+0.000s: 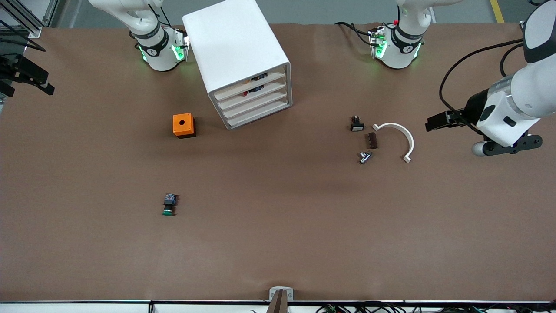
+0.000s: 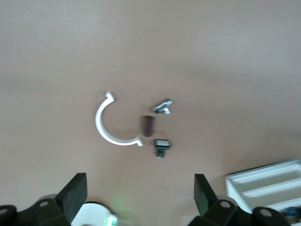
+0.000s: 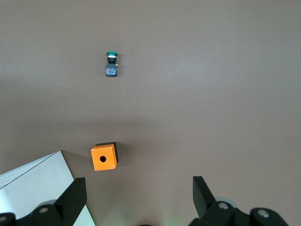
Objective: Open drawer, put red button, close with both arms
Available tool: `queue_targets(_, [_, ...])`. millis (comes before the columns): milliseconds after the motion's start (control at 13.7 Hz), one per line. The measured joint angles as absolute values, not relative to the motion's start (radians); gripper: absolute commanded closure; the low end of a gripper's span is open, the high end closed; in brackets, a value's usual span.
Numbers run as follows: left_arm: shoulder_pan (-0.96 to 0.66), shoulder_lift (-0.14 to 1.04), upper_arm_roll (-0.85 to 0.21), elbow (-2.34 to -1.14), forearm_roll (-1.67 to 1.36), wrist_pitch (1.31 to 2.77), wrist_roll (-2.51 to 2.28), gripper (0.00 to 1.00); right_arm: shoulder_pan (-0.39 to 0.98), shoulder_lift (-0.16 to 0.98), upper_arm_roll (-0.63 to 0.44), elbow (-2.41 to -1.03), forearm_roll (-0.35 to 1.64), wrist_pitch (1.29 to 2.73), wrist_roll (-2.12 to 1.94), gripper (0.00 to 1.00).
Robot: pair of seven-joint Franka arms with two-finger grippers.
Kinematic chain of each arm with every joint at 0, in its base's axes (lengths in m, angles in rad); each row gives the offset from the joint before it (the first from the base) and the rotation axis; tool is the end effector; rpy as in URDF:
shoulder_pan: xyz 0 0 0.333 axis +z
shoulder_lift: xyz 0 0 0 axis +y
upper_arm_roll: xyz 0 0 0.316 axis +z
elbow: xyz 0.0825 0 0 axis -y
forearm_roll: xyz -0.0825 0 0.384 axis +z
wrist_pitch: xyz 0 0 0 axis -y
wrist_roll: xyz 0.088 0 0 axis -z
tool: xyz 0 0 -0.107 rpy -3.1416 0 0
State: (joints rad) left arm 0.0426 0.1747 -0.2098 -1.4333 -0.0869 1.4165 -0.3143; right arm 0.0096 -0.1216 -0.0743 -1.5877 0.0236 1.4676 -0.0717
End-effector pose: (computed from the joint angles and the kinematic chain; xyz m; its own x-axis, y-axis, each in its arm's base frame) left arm 0.5800 -0.0975 0.5791 0.9679 0.1314 -0.2143 0.1472 -0.9873 0.0594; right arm 0.5040 -0.0327 0.6719 0.9999 0.0099 0.0035 0.0100 -0.9994 -0.0323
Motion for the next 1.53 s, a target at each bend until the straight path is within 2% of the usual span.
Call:
queue_targets(146, [-0.034, 0.132, -0.104, -1.492, -0.082, 1.419, -0.262, 0.00, 0.009, -0.122, -0.074, -1.589, 0.023, 1.468, -0.072, 0.00])
queue_targets(291, [-0.071, 0.083, -0.045, -1.569, -0.081, 1.455, -0.223, 0.00, 0.009, -0.122, -0.074, -1.590, 0.019, 1.467, -0.072, 0.00])
queue_targets(583, [-0.075, -0.056, -0.021, -1.795, -0.081, 1.621, -0.198, 0.00, 0.009, -0.122, -0.074, -1.590, 0.018, 1.467, -0.073, 0.00])
queue_targets(728, [-0.069, -0.103, -0.020, -1.843, -0.080, 1.656, -0.196, 0.00, 0.009, -0.122, -0.074, -1.591, 0.018, 1.467, -0.073, 0.00])
queue_targets(1238, [-0.056, -0.157, -0.028, -1.791, -0.049, 1.666, -0.195, 0.00, 0.009, -0.122, -0.074, -1.591, 0.018, 1.467, -0.074, 0.00])
queue_targets(1529, [-0.055, -0.157, -0.034, -1.711, -0.046, 1.596, -0.195, 0.00, 0.009, -0.122, -0.074, -1.592, 0.017, 1.467, -0.074, 0.00])
